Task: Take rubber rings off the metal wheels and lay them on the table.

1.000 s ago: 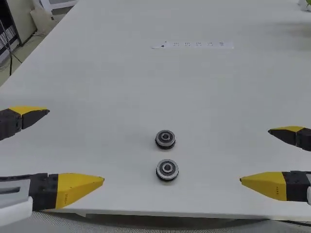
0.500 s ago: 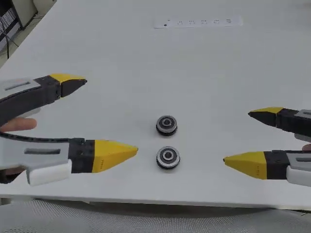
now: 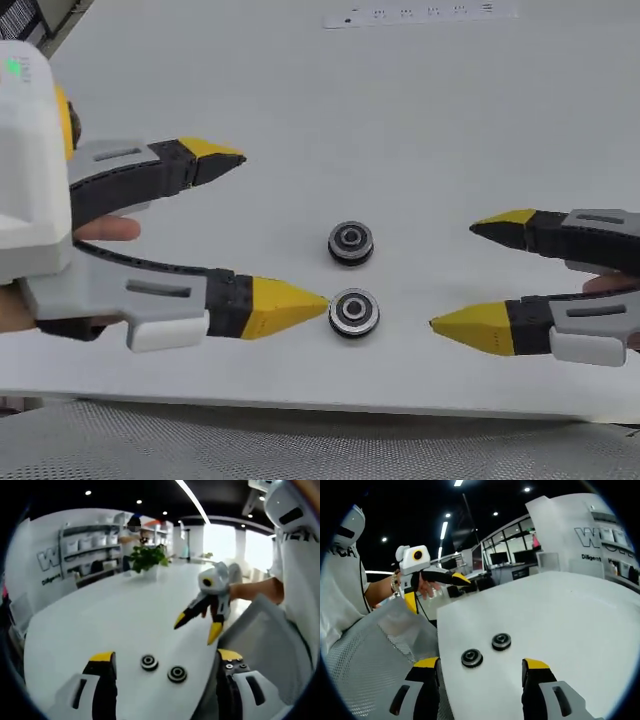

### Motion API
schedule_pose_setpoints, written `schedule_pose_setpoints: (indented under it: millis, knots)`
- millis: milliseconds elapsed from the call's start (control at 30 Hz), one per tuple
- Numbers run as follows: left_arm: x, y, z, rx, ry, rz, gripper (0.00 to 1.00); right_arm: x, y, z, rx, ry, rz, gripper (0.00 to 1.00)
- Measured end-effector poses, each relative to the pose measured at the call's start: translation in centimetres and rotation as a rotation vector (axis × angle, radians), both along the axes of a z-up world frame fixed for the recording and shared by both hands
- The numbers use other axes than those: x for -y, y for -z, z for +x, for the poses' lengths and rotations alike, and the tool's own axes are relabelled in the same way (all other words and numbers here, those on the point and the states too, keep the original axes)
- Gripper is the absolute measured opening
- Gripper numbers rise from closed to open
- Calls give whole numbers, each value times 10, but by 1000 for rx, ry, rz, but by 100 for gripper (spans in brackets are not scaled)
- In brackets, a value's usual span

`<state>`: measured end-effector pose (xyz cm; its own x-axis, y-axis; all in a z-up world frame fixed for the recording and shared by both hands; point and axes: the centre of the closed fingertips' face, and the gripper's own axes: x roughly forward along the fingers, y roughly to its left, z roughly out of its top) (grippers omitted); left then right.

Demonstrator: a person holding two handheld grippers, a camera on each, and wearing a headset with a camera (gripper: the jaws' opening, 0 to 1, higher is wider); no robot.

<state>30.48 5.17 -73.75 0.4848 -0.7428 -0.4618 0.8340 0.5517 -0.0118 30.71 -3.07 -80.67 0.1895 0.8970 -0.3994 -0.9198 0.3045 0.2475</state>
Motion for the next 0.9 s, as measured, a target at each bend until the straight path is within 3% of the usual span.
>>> schedule_pose_setpoints:
  millis: [300, 433, 633, 767, 900]
  knots:
    - [13, 18, 1, -20, 88, 56, 78, -21, 17, -12, 8, -93, -32, 59]
    - [21, 24, 6, -20, 105, 49, 76, -29, 21, -15, 21, -124, -37, 55]
    - [28, 35, 7, -24, 152, 74, 72, -38, 26, -19, 27, -158, -40, 51]
    - [30, 50, 2, -34, 199, 131, 68, -41, 31, -19, 36, -168, -51, 48]
    - [32, 63, -3, -50, 230, 160, 66, -43, 37, -18, 38, -175, -65, 45]
